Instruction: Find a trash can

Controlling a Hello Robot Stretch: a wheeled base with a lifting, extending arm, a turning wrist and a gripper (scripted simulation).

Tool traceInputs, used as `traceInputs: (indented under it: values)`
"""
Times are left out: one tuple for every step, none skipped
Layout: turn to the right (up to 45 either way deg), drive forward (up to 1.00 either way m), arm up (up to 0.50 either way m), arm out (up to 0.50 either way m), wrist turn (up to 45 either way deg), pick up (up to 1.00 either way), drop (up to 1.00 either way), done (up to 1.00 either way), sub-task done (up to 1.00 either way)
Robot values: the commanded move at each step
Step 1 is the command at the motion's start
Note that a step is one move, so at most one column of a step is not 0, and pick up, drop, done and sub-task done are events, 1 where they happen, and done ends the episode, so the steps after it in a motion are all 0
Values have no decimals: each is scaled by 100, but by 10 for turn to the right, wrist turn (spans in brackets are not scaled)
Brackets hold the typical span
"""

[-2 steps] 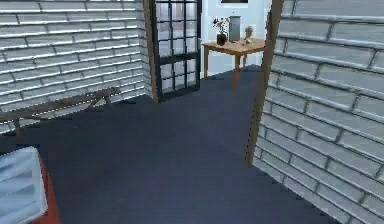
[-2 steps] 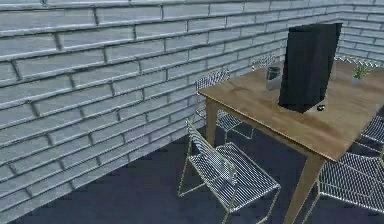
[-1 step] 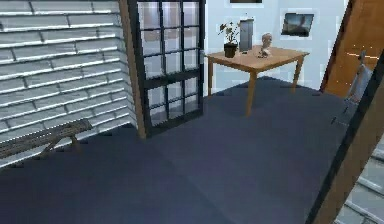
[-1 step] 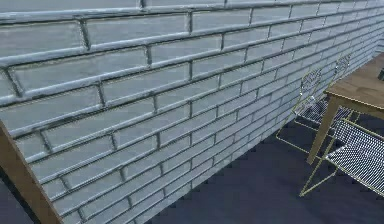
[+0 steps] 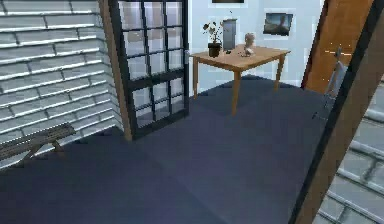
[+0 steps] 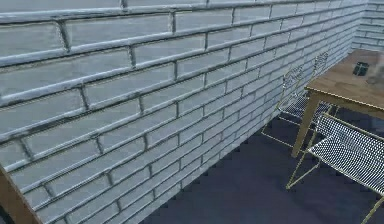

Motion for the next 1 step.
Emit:
traceInputs:
  values:
    - [0,30,0,0,0,0,0,0,0]
